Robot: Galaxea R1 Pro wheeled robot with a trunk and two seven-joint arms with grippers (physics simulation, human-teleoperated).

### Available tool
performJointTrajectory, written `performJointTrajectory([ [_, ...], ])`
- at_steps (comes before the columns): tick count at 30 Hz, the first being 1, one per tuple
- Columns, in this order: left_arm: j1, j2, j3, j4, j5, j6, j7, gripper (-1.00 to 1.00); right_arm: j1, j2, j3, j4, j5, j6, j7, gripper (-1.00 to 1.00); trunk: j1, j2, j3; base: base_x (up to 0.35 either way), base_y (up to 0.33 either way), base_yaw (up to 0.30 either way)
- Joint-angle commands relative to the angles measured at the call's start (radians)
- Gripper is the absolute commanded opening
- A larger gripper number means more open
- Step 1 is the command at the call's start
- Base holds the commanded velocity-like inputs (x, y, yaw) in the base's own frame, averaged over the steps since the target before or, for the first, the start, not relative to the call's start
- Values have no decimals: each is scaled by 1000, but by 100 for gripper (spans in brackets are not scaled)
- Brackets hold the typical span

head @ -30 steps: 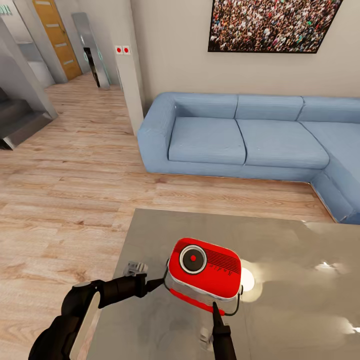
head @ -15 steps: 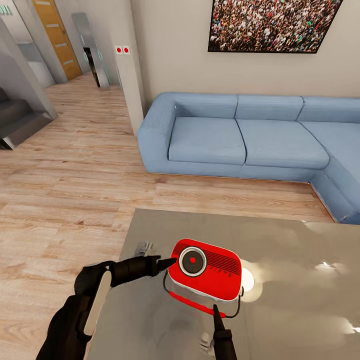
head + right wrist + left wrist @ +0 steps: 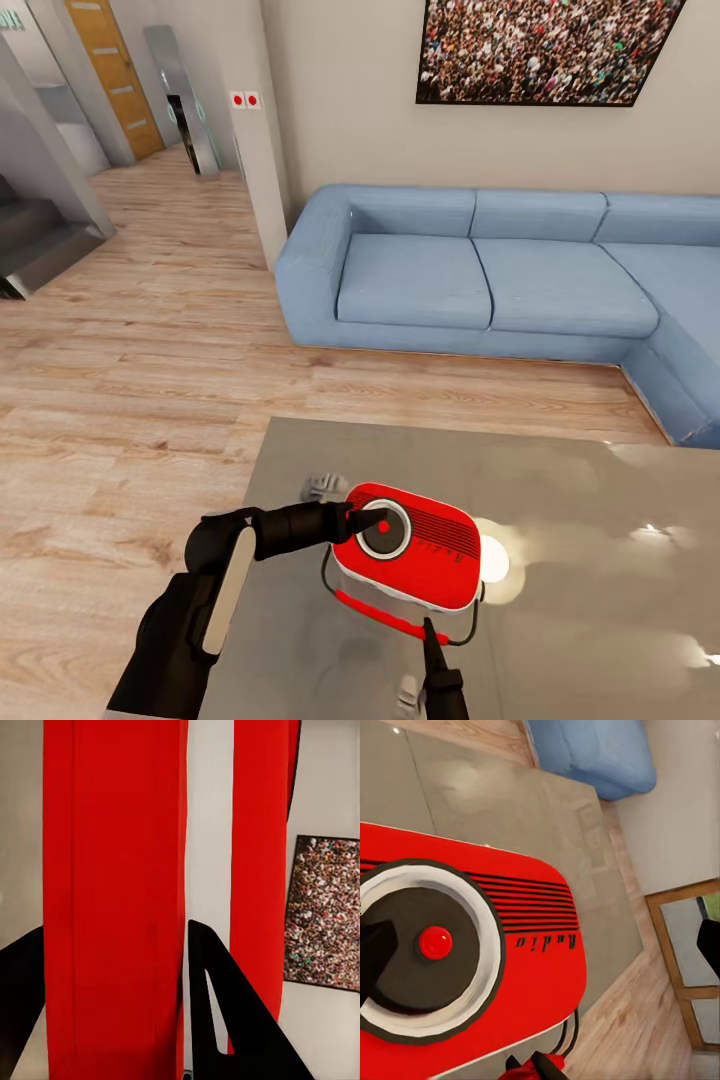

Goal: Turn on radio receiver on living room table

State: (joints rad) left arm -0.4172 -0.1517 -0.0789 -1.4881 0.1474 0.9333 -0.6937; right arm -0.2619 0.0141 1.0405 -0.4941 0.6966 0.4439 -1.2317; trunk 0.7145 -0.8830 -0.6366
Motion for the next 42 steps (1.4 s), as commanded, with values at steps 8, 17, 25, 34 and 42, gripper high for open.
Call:
performJointTrajectory([
  [8, 0, -1, -1, 5, 0, 2, 7, 100, 1, 0, 2, -1, 3, 0, -2, -100, 0, 0, 0, 0, 0, 0],
  [17, 11, 1, -13, -5, -11, 6, 9, 100, -11, -2, -9, 12, -15, -2, -1, -100, 0, 0, 0, 0, 0, 0],
  [25, 25, -4, -27, -17, -15, 6, 12, 100, -15, -6, -34, 24, -19, 2, -5, -100, 0, 0, 0, 0, 0, 0],
  [34, 24, -23, -65, -17, -15, 5, 20, 100, -11, -51, -72, 10, -18, 30, -8, -100, 0, 0, 0, 0, 0, 0],
  [42, 24, -23, -69, -17, -15, 11, 22, 100, -11, -56, -75, 9, -15, 54, -19, -100, 0, 0, 0, 0, 0, 0],
])
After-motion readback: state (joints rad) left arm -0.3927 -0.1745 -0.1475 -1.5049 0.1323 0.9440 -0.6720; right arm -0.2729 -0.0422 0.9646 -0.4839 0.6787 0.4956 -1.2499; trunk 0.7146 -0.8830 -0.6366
